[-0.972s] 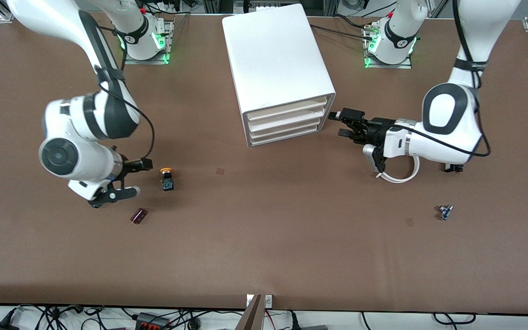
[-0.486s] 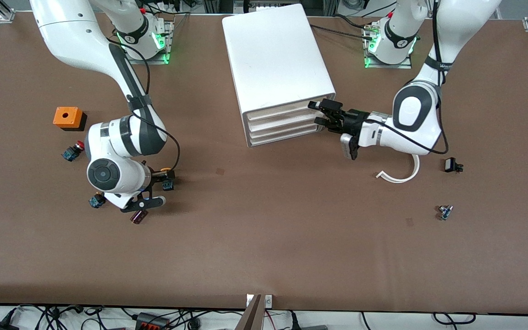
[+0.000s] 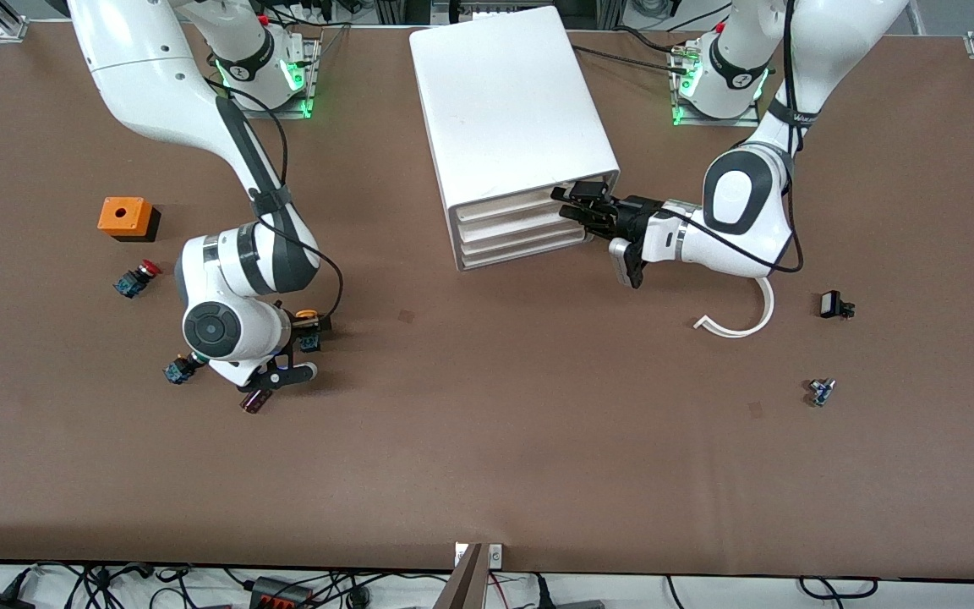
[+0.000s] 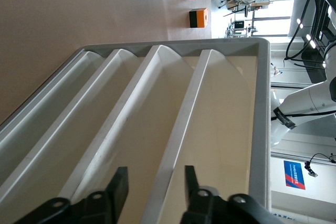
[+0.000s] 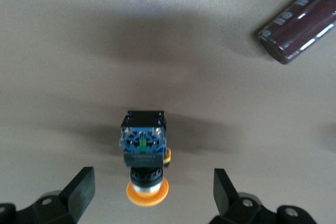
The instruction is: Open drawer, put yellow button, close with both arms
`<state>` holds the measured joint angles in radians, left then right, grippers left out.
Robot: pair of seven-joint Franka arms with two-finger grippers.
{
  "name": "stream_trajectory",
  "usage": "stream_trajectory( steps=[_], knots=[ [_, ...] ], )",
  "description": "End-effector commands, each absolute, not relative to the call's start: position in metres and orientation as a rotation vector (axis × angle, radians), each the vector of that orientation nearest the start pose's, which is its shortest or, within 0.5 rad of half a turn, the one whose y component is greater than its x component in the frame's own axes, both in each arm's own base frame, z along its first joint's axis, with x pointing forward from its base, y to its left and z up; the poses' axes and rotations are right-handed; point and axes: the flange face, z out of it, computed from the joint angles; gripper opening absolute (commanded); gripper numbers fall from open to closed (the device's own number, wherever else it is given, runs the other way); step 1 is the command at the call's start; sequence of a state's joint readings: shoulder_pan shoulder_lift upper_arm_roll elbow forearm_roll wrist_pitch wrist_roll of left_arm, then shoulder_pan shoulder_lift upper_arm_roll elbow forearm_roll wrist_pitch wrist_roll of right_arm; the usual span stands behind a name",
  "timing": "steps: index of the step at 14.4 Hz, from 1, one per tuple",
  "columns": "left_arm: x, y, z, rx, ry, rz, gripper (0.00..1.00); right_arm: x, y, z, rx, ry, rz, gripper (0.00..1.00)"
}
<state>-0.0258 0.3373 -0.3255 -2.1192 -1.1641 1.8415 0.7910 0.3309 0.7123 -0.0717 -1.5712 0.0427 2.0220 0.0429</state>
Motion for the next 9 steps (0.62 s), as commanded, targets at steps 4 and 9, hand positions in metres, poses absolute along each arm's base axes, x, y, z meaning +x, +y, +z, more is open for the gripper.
stream_trajectory(
  steps=[4,9],
  knots=[
    [0.48,-0.253,0.266,1.879,-0.425,-0.307,0.01,0.647,0.188,0.182,-3.135,-0.291,0.387,0.98],
    [0.519,-0.253,0.265,1.871,-0.415,-0.266,0.01,0.645,0.193,0.177,-3.106,-0.267,0.397,0.88]
  ],
)
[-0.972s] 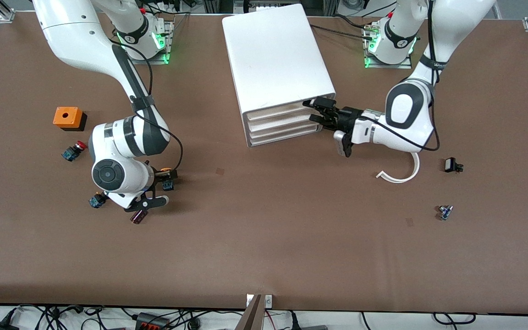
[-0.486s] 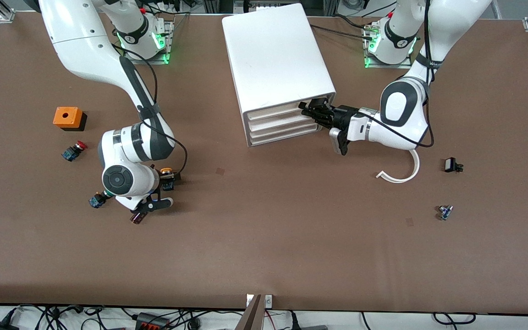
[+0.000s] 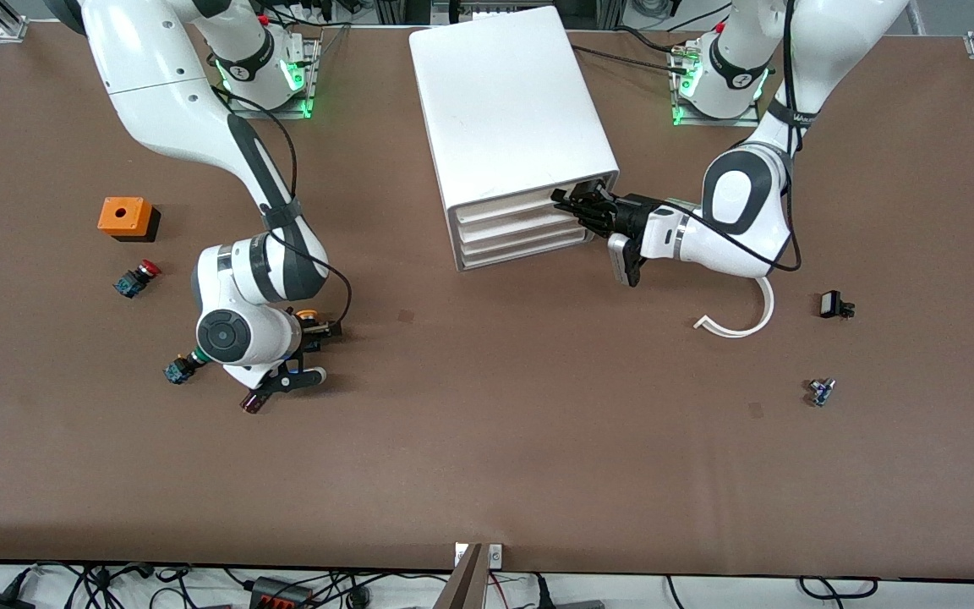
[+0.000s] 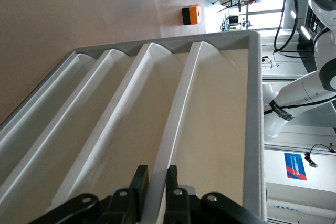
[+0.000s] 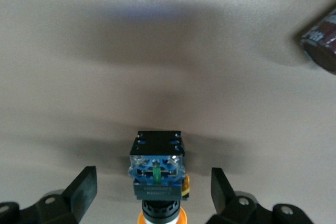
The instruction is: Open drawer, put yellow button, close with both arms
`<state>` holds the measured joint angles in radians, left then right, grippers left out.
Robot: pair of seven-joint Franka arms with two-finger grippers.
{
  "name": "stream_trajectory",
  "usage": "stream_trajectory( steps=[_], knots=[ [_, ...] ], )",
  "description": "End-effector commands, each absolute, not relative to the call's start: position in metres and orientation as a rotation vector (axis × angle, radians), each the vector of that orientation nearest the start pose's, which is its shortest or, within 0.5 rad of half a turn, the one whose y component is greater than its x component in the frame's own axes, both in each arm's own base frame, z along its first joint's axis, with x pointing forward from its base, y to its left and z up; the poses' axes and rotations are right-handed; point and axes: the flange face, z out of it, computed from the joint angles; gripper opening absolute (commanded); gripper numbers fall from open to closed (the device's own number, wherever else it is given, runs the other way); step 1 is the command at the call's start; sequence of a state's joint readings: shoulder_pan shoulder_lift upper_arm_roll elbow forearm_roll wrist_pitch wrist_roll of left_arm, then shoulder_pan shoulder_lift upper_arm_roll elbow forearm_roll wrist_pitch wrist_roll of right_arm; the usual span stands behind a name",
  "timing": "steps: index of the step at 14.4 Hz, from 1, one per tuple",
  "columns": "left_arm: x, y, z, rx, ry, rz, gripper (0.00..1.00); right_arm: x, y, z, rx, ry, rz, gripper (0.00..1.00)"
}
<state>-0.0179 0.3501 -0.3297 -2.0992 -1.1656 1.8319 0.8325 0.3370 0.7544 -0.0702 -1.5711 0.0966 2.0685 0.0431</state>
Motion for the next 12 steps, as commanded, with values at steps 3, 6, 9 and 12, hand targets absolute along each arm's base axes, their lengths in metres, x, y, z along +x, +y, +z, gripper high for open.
stream_trajectory(
  steps=[3,6,9,12],
  knots=[
    [0.56,-0.234,0.253,1.891,-0.402,-0.217,0.01,0.643,0.192,0.177,-3.104,-0.283,0.414,0.48],
    [0.597,-0.22,0.255,1.969,-0.431,-0.218,0.01,0.648,0.191,0.186,-3.103,-0.296,0.385,0.0],
    [0.617,-0.213,0.262,2.031,-0.425,-0.233,0.42,0.665,0.201,0.248,-3.091,-0.311,0.318,0.0],
    [0.618,-0.207,0.269,2.071,-0.471,-0.237,1.0,0.683,0.225,0.338,-3.076,-0.357,0.314,0.0]
  ],
)
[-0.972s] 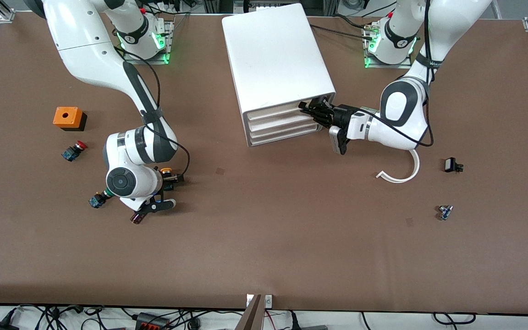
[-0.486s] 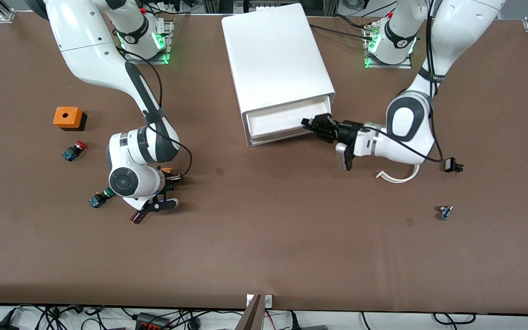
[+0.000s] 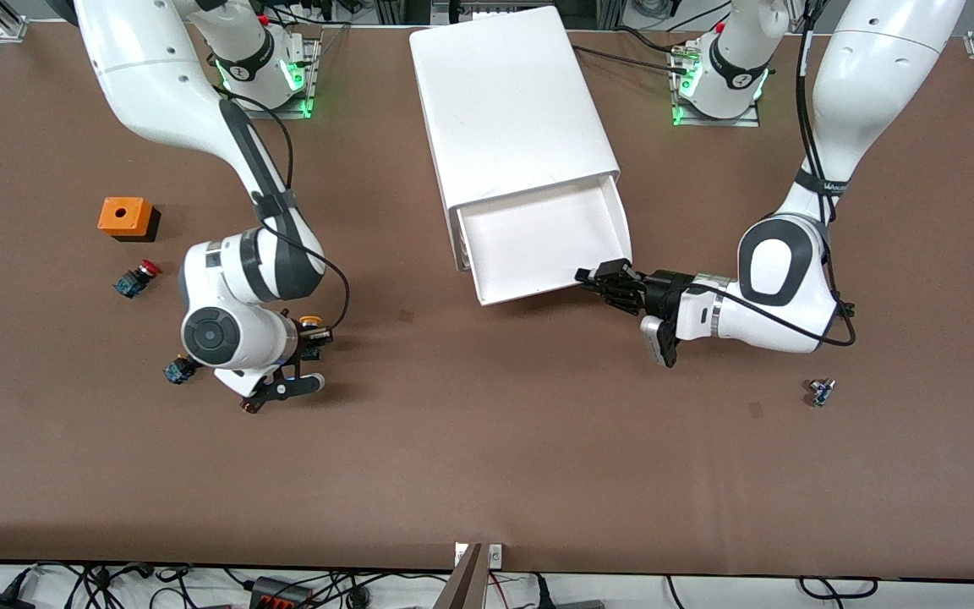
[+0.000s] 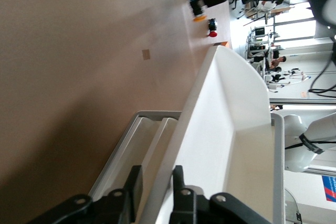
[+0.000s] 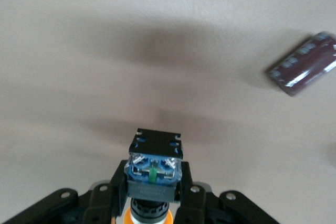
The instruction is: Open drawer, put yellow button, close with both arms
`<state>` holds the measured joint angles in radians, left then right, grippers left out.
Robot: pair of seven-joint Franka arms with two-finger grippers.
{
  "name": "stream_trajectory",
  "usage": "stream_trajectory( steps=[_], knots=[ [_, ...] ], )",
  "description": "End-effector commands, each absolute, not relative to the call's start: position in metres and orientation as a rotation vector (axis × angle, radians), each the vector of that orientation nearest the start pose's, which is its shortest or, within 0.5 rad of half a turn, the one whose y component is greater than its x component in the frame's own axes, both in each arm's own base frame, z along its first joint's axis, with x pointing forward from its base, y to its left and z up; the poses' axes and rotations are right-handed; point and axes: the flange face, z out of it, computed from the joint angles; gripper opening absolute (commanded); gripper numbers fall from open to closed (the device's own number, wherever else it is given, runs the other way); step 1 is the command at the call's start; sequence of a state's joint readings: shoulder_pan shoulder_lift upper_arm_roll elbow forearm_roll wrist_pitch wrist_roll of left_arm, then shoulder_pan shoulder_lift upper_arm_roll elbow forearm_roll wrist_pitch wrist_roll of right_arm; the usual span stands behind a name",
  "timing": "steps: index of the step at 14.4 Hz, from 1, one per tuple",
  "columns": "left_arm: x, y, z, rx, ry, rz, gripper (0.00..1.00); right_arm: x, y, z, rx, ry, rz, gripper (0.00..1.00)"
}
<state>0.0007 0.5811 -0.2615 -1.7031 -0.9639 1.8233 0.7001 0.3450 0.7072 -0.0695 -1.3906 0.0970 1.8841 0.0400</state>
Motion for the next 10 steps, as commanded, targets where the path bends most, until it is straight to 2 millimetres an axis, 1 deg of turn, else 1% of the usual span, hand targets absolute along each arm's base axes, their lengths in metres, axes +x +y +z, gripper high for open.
stream_trajectory(
  steps=[1,2,3,4,5,6,7,8,9,10],
  knots=[
    [0.618,-0.204,0.28,2.087,-0.473,-0.248,1.0,0.687,0.231,0.364,-3.072,-0.374,0.284,0.0],
    [0.616,-0.195,0.293,2.129,-0.466,-0.3,1.0,0.685,0.245,0.387,-3.068,-0.405,0.257,0.0],
    [0.624,-0.188,0.317,2.199,-0.464,-0.329,1.0,0.684,0.257,0.403,-3.064,-0.433,0.225,0.0],
    [0.628,-0.181,0.336,2.277,-0.454,-0.4,1.0,0.679,0.275,0.416,-3.058,-0.474,0.188,0.0],
    [0.632,-0.176,0.355,2.368,-0.438,-0.476,1.0,0.672,0.3,0.432,-3.048,-0.527,0.133,0.0],
    [0.637,-0.171,0.375,2.476,-0.395,-0.527,1.0,0.666,0.318,0.455,-3.031,-0.568,0.061,0.0],
    [0.639,-0.168,0.39,2.566,-0.341,-0.57,1.0,0.662,0.333,0.469,-3.015,-0.596,0.003,0.0],
    [0.64,-0.164,0.403,2.671,-0.266,-0.603,1.0,0.654,0.354,0.48,-2.991,-0.638,-0.045,0.0],
    [0.64,-0.16,0.416,2.776,-0.209,-0.61,1.0,0.645,0.374,0.486,-2.966,-0.663,-0.078,0.0],
    [0.64,-0.154,0.429,2.895,-0.172,-0.583,1.0,0.634,0.398,0.49,-2.961,-0.623,-0.112,0.0]
  ],
)
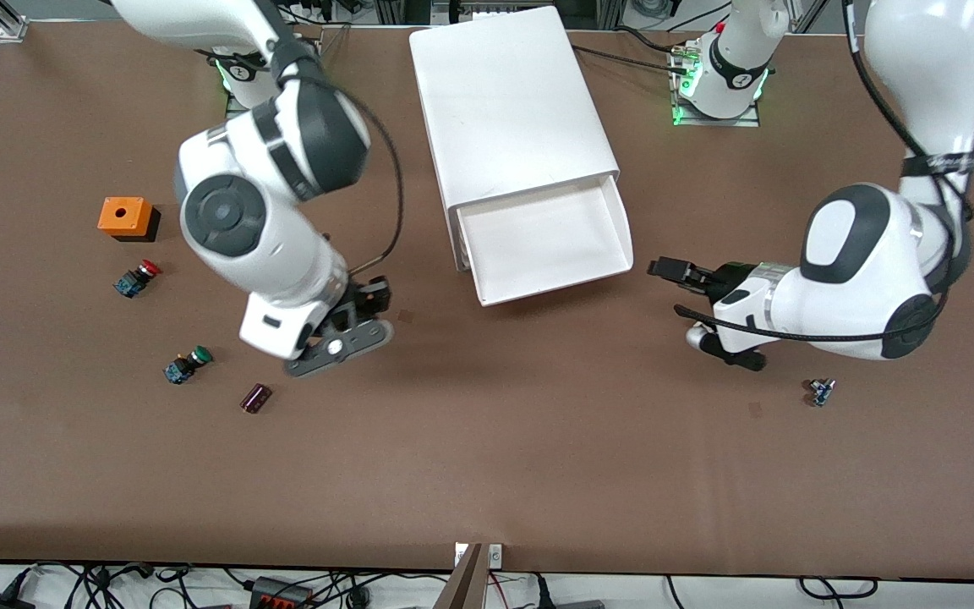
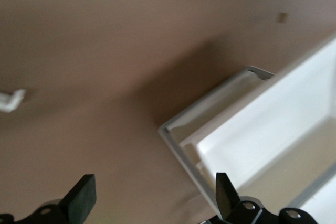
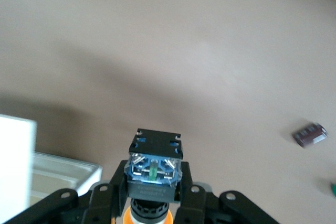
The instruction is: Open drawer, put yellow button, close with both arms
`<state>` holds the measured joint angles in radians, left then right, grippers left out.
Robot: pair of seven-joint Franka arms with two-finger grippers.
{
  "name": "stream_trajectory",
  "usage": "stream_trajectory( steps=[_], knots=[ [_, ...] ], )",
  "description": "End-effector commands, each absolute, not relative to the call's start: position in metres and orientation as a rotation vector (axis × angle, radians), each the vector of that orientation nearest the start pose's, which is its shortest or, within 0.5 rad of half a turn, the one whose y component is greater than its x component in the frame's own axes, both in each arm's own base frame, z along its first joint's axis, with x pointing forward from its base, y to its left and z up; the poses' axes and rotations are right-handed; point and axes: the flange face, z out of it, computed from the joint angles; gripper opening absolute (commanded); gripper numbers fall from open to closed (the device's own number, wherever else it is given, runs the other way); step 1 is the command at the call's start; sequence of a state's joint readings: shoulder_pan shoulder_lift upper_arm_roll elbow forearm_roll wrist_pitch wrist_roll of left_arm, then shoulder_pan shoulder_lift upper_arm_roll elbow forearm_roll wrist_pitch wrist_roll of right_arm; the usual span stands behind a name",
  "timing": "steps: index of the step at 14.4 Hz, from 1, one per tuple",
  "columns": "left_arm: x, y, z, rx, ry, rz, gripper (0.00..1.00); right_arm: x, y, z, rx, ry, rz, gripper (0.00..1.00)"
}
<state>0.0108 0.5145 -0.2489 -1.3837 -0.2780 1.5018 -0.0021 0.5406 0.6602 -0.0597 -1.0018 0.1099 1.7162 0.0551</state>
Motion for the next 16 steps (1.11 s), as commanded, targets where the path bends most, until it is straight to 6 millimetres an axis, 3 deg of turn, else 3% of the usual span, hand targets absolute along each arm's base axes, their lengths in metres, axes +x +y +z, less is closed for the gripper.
stream_trajectory(
  steps=[1,4,6,8,9,12,16],
  knots=[
    [0.64,-0.151,0.436,-3.189,0.186,0.595,1.0,0.623,0.418,0.496,-2.957,-0.555,-0.148,0.0],
    [0.646,-0.127,0.461,-3.129,0.164,0.476,1.0,0.599,0.468,0.504,-2.913,-0.46,-0.253,0.0],
    [0.658,-0.112,0.508,-3.16,0.131,0.321,1.0,0.582,0.494,0.504,-2.893,-0.439,-0.266,0.0],
    [0.654,-0.077,0.524,-3.164,0.057,0.334,1.0,0.554,0.529,0.495,-2.899,-0.443,-0.248,0.0],
    [0.649,-0.073,0.524,-3.16,0.033,0.341,1.0,0.542,0.545,0.482,-2.915,-0.433,-0.231,0.0],
    [0.632,-0.074,0.52,-3.127,-0.031,0.334,1.0,0.523,0.576,0.466,-2.89,-0.445,-0.268,0.0],
    [0.618,-0.077,0.519,-3.134,-0.041,0.18,1.0,0.505,0.586,0.438,-2.949,-0.493,-0.129,0.0]
  ],
)
